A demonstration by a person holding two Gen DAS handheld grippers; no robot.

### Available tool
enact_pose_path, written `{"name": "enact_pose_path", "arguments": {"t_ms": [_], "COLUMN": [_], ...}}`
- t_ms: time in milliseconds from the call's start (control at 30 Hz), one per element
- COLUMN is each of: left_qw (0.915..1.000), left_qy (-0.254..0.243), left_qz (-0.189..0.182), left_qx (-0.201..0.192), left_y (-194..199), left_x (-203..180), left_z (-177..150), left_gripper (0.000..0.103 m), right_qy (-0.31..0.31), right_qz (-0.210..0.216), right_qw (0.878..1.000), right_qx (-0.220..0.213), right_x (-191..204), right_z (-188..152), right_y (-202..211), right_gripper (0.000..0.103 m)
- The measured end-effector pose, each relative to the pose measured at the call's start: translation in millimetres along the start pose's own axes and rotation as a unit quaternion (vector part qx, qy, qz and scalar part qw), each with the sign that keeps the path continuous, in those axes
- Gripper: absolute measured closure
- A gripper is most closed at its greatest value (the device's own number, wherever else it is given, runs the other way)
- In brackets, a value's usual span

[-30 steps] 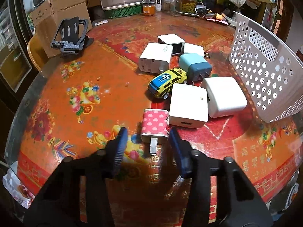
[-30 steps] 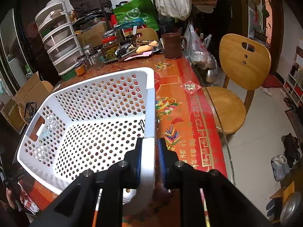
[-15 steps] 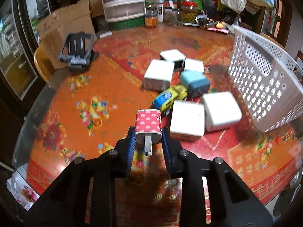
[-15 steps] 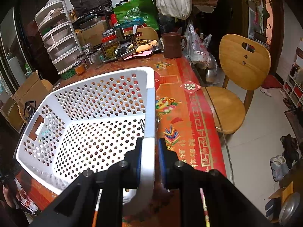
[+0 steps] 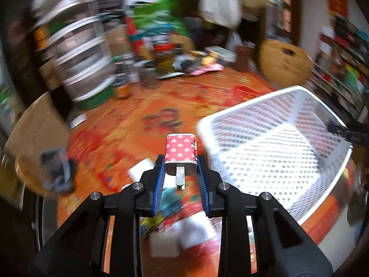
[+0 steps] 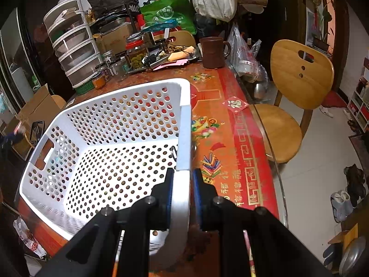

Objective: Organize rigid objects
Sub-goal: 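Carry the pink charger into the basket and open the left tool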

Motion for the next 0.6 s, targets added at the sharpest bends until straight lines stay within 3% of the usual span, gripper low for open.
{"name": "enact_pose_path", "arguments": {"t_ms": [233,467,600], "left_qw": [0.9941,0.9791,0.9772], "left_qy": [-0.057,-0.121,-0.127], "left_qz": [-0.065,-0.074,-0.078], "left_qx": [0.066,0.146,0.151], "left_y": [-58.3,-108.8,-111.5], "left_x": [-58.2,-97.9,-105.6], "left_z": [30.1,12.0,11.4], "left_gripper": [0.078,0.078,0.078], "right_qy": [0.002,0.001,0.001], "right_qz": [0.0,0.002,0.002], "right_qw": [1.0,1.0,1.0], "right_qx": [0.006,0.006,0.007], "right_x": [1.0,0.8,0.7], "right_z": [-0.2,-0.1,-0.4], "right_y": [-2.9,-3.4,-3.5], "right_gripper": [0.089,0.089,0.089]}}
Point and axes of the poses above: each gripper's, at about its wrist camera, not at the fingertips, and y roughly against the way its jaws point, x to its left, z to its top, the point moved 1 cm from there along -y, roughly the way its jaws point, and after that the axes turned 5 degrees about -x, right-handed, at the moved point
